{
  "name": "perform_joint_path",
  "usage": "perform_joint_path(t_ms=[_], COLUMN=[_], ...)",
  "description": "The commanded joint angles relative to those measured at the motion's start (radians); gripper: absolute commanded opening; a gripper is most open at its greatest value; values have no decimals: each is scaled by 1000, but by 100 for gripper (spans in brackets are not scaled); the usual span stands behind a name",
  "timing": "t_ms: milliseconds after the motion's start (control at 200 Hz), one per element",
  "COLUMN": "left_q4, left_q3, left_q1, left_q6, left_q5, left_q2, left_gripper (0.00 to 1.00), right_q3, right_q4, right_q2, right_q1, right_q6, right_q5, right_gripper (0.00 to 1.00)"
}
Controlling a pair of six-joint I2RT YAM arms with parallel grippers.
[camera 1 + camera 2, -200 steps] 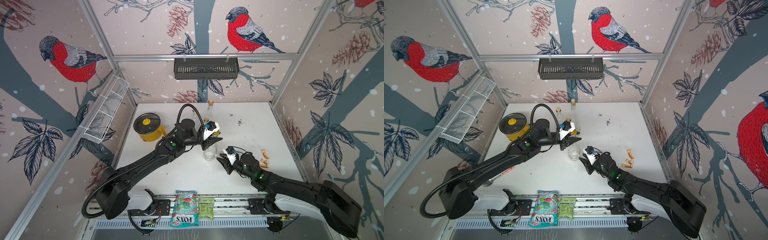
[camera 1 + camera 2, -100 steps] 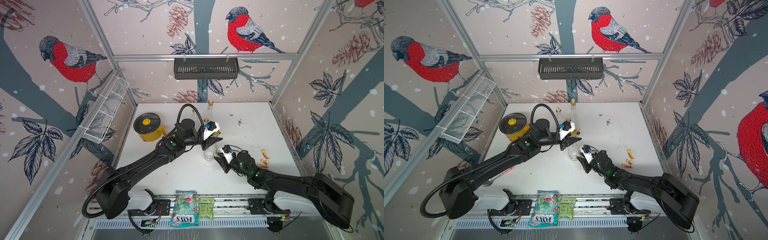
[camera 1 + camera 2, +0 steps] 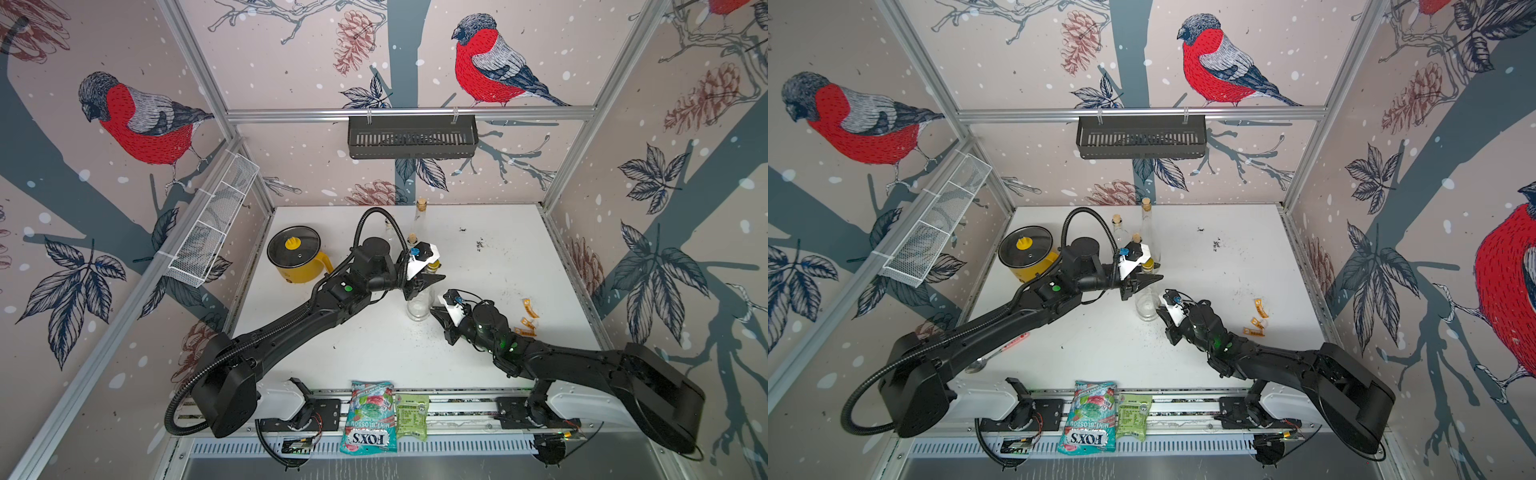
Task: Remove the label from the bottle
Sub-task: Tear open the label from the bottle.
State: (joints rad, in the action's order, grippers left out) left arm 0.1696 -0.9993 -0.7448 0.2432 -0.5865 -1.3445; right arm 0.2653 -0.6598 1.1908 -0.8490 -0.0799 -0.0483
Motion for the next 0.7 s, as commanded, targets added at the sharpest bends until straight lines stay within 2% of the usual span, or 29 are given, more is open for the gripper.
perform_joint_path(t_ms=[0, 275, 690], left_q4=[-163, -169, -168], left_q3=[7, -20, -22], left_q1=[-1, -1, -1], left_q6=[8, 8, 8], left_q5=[-6, -1, 2], left_q2=[-12, -9, -12], left_gripper=[0, 0, 0], right_q3=[8, 9, 10], right_q4=[-46, -28, 4], right_q2=[-3, -11, -19], right_q1=[-1, -1, -1], right_q6=[2, 8, 21], right_q5=[31, 67, 109], right_gripper=[7, 1, 0])
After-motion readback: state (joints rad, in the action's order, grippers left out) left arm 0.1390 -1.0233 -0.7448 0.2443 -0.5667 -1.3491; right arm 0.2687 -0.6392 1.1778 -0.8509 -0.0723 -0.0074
